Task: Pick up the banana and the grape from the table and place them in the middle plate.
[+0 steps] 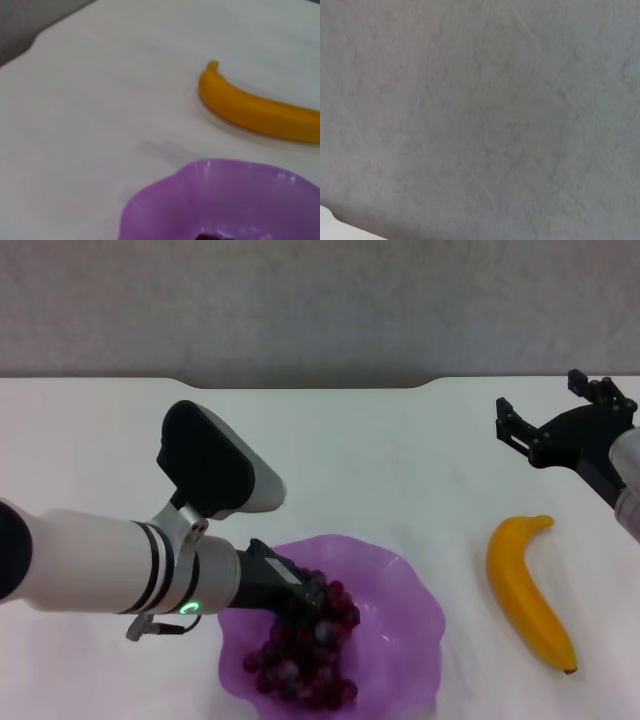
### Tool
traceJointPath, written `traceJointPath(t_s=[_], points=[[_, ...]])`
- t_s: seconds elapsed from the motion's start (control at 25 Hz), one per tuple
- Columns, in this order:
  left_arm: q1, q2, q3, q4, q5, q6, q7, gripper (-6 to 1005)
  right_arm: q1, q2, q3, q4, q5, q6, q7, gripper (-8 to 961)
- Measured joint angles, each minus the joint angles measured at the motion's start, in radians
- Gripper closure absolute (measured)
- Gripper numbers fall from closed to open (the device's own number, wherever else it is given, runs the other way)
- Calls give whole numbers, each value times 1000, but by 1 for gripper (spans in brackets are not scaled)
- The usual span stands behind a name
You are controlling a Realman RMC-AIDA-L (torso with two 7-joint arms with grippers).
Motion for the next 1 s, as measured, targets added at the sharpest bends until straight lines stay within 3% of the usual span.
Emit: traceJointPath(t_s=[0.2,0.4,0.52,0.76,1.0], points=[[31,2,-9,-22,7,51,1,869,2,0,-1,1,0,0,0,65],[62,1,-3,-75,68,55,-11,727,1,0,-1,2,0,1,0,65],[69,0,-2,-90,77,46,-20,517,-2,0,0,1,0,1,0,65],[110,4,-13,-165,79,45,-3,388,-1,-1,-1,1,0,2,0,65],[213,2,-82,-318,67,107,47,247,-2,-2,-1,1,0,2,0,65]])
